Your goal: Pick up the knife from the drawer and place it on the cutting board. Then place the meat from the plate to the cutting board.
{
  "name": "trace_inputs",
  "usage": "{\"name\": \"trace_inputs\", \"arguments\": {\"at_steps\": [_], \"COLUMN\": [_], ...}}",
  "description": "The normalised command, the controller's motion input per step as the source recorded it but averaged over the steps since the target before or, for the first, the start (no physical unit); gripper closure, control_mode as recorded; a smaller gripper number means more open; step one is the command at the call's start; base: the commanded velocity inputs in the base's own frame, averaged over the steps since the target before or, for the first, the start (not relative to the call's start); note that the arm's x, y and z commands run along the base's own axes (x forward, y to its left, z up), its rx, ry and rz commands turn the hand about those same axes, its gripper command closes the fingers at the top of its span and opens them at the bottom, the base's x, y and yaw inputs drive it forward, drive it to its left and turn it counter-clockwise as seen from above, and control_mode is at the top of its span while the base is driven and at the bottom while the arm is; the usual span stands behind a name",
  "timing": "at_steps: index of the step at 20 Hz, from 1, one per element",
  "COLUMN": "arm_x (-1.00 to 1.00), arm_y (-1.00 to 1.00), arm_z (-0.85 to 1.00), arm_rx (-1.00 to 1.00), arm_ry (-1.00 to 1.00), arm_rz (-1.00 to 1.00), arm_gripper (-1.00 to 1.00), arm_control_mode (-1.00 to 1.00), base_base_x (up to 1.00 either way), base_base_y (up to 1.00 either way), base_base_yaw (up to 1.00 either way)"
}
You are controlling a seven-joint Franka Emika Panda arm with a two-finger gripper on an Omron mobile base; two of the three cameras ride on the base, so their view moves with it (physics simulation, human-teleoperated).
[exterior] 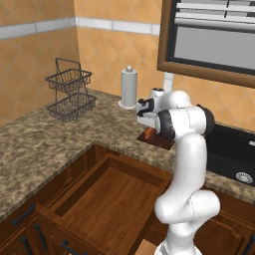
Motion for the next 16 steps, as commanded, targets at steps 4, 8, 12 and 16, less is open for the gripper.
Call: {"name": "trace_inputs", "arguments": {"at_steps": [4,8,12,16], "arm_x": [-0.93,-1.00,-1.00,-1.00], "arm_y": [0.10,0.47,0.35,0.15], "arm_z": [0.93,0.68,0.84,0.82], "arm_rx": [0.00,-0.01,-0.06,-0.08], "arm_ry": [-0.12,-0.09,-0.10,-0.11], "arm_rz": [0.00,0.00,0.00,0.02], "arm_gripper": [-1.00,-1.00,-1.00,-1.00], "arm_control_mode": [-1.00,-1.00,-1.00,-1.00], "base_base_x": [0.00,0.00,0.00,0.00], "base_base_y": [0.00,0.00,0.00,0.00], "base_base_yaw": [0.00,0.00,0.00,0.00]}}
